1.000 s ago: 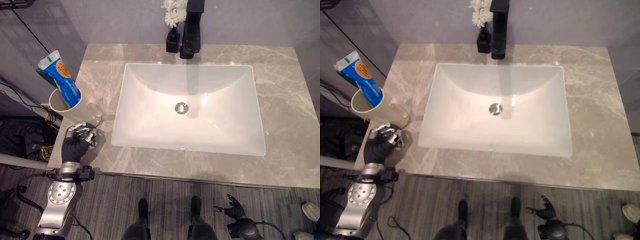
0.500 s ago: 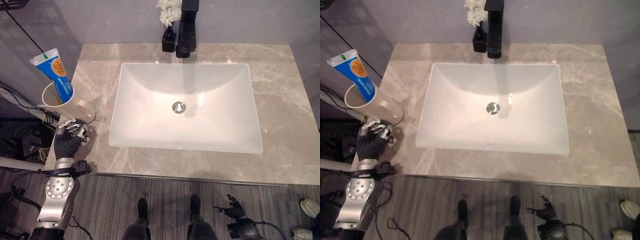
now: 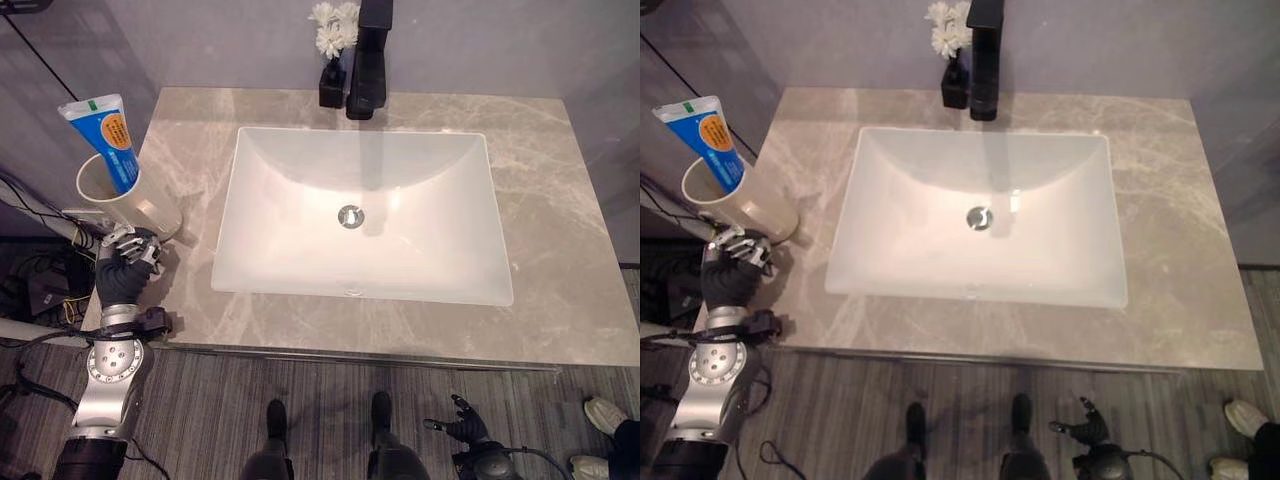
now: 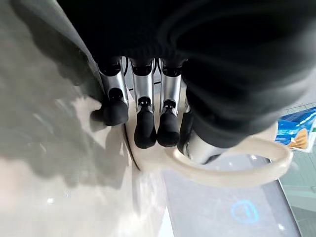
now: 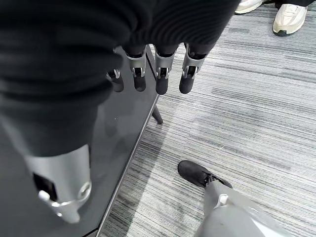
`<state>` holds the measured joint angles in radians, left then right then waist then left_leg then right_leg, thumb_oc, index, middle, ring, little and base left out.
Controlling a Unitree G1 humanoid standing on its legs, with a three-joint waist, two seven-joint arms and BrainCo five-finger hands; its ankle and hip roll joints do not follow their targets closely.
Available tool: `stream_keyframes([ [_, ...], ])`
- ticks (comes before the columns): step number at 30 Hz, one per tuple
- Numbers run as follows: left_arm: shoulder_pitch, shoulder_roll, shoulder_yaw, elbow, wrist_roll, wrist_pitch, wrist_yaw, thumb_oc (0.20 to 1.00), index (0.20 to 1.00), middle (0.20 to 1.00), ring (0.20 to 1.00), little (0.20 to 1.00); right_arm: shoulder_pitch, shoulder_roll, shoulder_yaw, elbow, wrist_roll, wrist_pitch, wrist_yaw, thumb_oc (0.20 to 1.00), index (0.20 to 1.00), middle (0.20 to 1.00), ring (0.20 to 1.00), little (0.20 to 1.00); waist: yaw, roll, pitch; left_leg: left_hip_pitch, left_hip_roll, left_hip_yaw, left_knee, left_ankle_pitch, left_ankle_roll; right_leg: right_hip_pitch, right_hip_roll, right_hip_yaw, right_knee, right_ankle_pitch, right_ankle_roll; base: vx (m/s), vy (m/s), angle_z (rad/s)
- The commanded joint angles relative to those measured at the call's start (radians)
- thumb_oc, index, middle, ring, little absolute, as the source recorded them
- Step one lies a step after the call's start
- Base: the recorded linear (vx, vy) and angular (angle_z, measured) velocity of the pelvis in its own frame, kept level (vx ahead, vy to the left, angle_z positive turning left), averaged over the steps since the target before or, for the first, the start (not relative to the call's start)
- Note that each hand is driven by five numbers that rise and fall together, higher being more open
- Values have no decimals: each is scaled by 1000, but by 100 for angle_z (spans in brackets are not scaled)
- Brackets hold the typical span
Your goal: Put brush and paste in cup on sink, flatten towel.
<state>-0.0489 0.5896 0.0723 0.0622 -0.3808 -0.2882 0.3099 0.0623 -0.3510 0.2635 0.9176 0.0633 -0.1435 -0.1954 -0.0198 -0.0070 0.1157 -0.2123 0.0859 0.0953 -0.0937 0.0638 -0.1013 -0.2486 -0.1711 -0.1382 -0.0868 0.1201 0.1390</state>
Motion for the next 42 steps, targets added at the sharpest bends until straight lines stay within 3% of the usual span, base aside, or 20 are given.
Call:
stream_keyframes([
  [1,-61,40,37,34,24,-33,24,200,200,200,200,200,-40,-10,10,-29,0,-11,-10,1000,1000,1000,1000,1000,-22,-3,51,47,-27,13,6,-47,-6,83,-21,31,0,-5,19,0,0,0],
  [29,-341,178,-49,326,20,-18,96,200,200,200,200,200,-52,-22,53,-47,8,-23,-2,1000,1000,1000,1000,1000,-62,-13,59,37,-13,36,6,-45,-14,51,-7,60,0,2,22,2,-2,-2],
  [42,-534,263,-136,545,21,-5,121,200,200,200,200,200,-52,-26,80,-46,17,-35,4,1000,1000,1000,1000,1000,-88,-20,66,28,-7,49,6,-41,-17,32,-2,72,0,11,25,0,0,0],
])
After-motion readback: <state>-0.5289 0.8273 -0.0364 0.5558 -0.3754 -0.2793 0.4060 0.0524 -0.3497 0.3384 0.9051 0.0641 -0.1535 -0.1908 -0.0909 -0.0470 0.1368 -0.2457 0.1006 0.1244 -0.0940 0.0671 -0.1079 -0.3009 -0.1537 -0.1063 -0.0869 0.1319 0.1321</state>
